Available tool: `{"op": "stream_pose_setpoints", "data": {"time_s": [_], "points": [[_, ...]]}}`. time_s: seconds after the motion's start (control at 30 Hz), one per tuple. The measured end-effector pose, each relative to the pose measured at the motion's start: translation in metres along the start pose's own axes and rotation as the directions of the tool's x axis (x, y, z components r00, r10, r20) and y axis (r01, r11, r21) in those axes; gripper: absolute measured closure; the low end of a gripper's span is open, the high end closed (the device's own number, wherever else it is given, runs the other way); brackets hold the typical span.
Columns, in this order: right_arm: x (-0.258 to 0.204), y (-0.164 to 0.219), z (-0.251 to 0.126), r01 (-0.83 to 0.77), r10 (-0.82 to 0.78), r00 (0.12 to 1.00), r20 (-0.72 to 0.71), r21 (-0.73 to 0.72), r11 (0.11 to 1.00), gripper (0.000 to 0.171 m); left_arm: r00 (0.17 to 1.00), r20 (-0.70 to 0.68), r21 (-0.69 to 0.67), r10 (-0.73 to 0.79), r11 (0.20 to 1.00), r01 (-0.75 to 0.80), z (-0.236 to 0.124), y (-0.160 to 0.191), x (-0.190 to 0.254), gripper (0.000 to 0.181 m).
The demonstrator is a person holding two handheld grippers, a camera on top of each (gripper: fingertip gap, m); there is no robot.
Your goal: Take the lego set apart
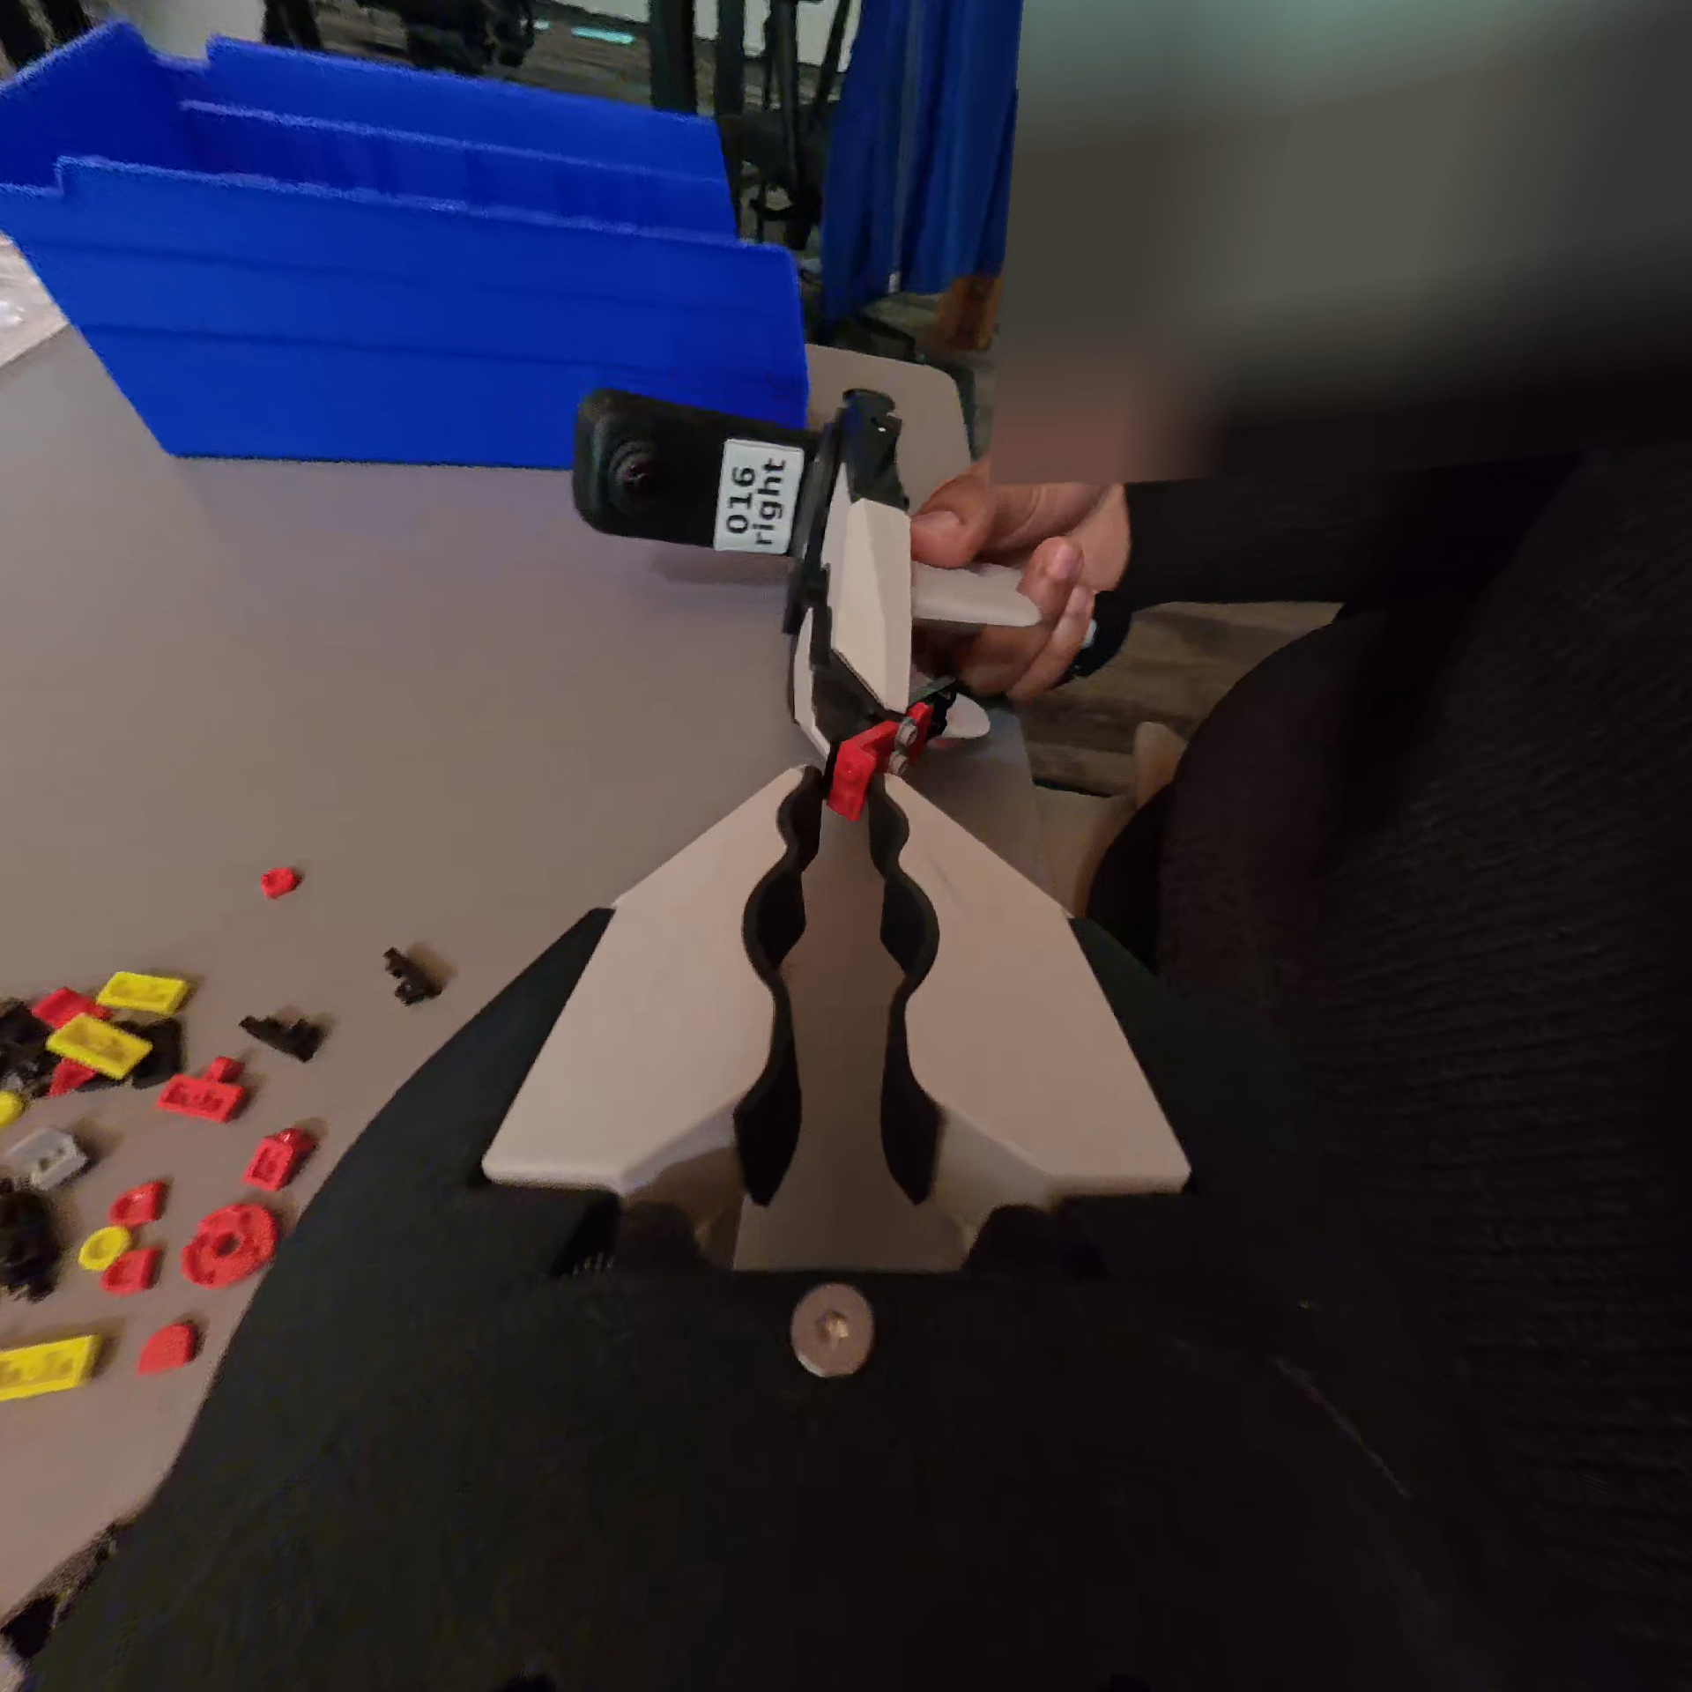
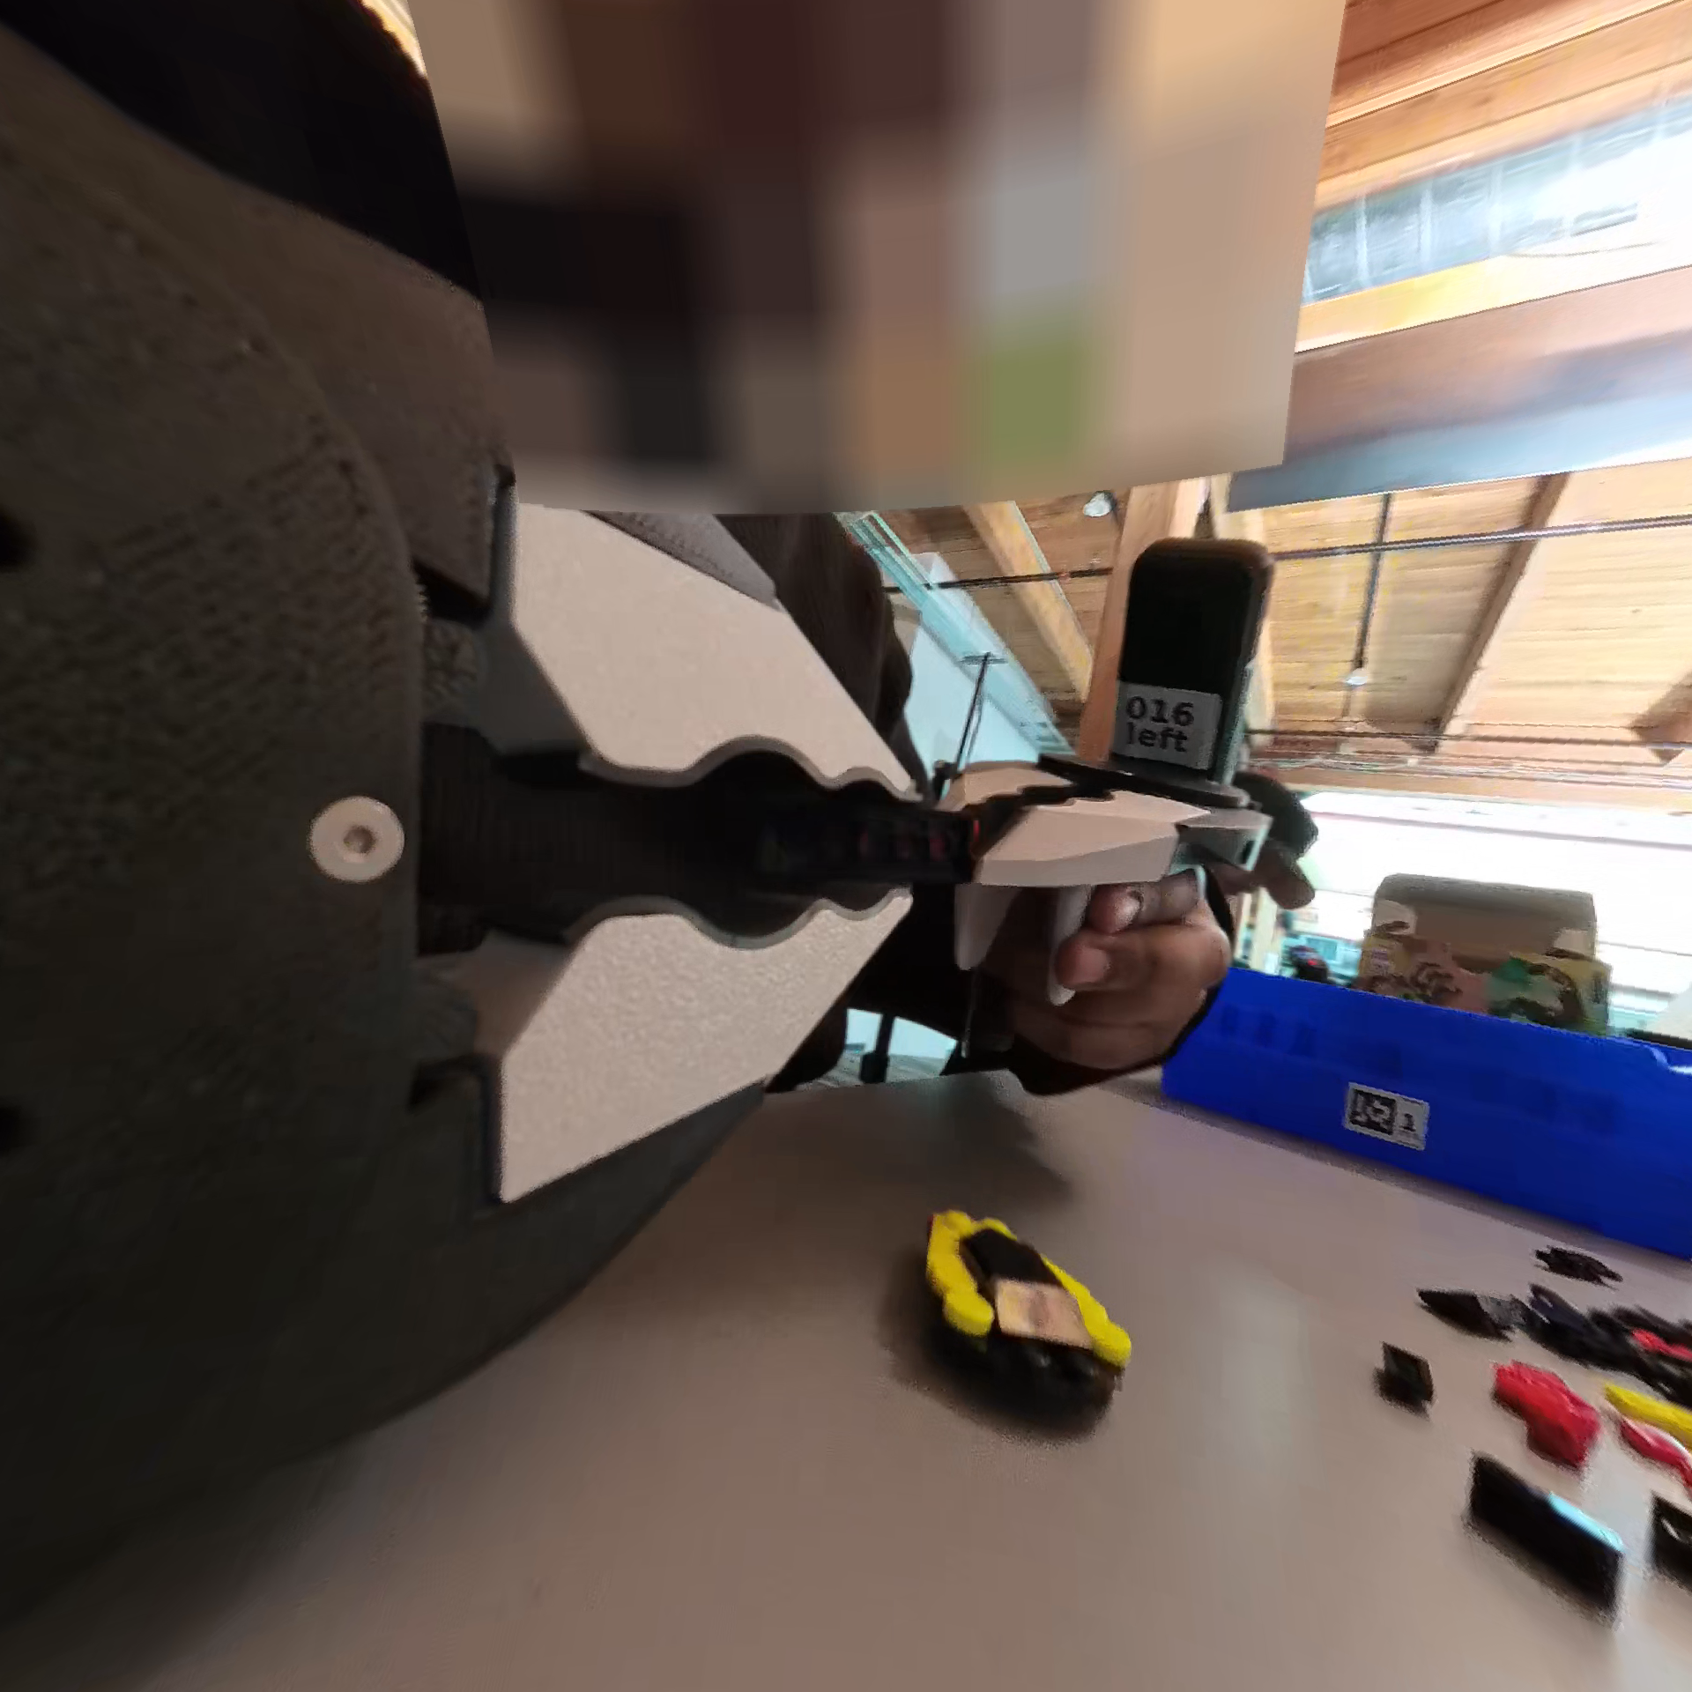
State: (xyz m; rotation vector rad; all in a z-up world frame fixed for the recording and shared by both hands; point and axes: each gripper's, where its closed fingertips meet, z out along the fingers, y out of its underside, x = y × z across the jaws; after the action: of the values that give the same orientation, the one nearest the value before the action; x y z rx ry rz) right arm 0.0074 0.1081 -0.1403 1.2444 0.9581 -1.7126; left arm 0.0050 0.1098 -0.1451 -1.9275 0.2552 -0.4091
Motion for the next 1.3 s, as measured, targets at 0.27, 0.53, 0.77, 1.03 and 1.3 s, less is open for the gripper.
{"op": "stream_pose_setpoints", "data": {"time_s": [0.27,0.53,0.77,1.03,1.3], "points": [[-0.01,-0.023,-0.011,0.407,-0.395,0.897,-0.2,0.023,0.913,0.157,0.937,0.005,0.03,-0.349,0.937,0.349,0.0,0.001,-0.022,0.174],[0.007,-0.022,-0.003,0.696,-0.705,0.544,-0.456,-0.225,0.682,0.154,0.902,0.0,0.03,-0.432,0.902,0.432,0.005,0.003,-0.021,0.174],[0.002,-0.027,-0.01,0.694,-0.686,0.577,-0.443,-0.176,0.698,0.166,0.895,-0.002,0.063,-0.446,0.893,0.445,0.002,0.0,-0.026,0.174],[-0.003,-0.024,-0.01,0.684,-0.683,0.611,-0.4,-0.165,0.71,0.166,0.9,-0.059,0.091,-0.431,0.896,0.435,0.003,-0.005,-0.019,0.158],[-0.016,-0.026,-0.01,0.593,-0.575,0.767,-0.284,-0.025,0.804,0.155,0.836,-0.189,0.061,-0.515,0.844,0.533,0.005,-0.008,-0.007,0.173]]}}
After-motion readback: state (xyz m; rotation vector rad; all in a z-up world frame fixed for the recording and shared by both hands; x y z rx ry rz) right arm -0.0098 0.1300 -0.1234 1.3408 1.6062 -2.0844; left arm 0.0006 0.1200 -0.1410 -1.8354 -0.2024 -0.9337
